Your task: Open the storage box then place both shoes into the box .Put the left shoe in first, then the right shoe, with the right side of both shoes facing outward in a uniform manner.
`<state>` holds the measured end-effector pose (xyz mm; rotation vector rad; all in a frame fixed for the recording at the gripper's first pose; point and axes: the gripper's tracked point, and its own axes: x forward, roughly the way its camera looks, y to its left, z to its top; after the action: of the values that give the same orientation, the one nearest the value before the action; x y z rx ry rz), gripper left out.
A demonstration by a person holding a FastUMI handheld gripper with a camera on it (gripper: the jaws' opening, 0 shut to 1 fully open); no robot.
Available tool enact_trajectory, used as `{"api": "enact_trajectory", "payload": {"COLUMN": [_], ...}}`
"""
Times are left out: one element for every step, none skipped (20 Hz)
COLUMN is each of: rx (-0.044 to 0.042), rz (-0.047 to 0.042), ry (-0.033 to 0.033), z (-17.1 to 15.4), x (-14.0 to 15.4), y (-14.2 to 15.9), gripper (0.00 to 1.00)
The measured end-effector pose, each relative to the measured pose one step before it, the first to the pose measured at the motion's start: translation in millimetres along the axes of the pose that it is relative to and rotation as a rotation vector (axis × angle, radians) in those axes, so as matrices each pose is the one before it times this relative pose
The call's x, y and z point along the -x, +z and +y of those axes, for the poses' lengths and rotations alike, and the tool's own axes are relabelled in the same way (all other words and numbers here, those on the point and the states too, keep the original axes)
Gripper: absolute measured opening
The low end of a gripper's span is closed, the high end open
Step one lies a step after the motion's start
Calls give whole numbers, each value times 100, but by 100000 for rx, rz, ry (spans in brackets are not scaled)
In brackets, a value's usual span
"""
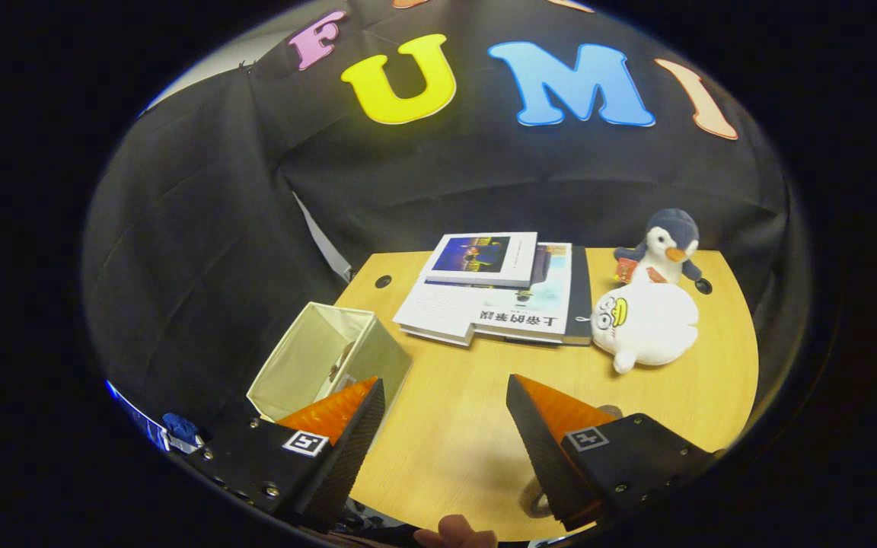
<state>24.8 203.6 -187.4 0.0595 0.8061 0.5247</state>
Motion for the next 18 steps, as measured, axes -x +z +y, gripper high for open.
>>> {"api": "enact_trajectory", "payload": {"rx": [-1279, -438, -493, -245, -765, -1073, -667, -926, -981, -1018, -1072, -604, -443, -149, 107, 375, 48, -399], "rz": [-1242, -1658, -592, -368, 216, 490, 1110, 1317, 1033, 833, 769, 934, 1418, 998, 1057, 1481, 1625, 1683], "ry": [-593, -1526, -2665, -1712, -1947, -1495, -1577, -1903, -1690, -1206, -892, -755, -924, -290, -443, -947, -457, -210], "z": [-808, -1261, -1541, -1203, -1007, -1028, -1011, -1163, -1075, -853, -740, -777, -815, -534, -534, -697, -516, -397], "x": [136, 102, -33, 0, -10, 45, -137, -96, -61, -109, -153, -48, -84, -76, -59, -2, -252, -63], "y": [-239, -96, -456, -407, -444, -457, -588, -650, -528, -495, -447, -611, -552, -490, -524, -661, -679, -735], "gripper": [97, 97, 97, 97, 98, 98, 97, 98, 98, 98, 98, 98, 98, 98, 98, 98, 98, 98]}}
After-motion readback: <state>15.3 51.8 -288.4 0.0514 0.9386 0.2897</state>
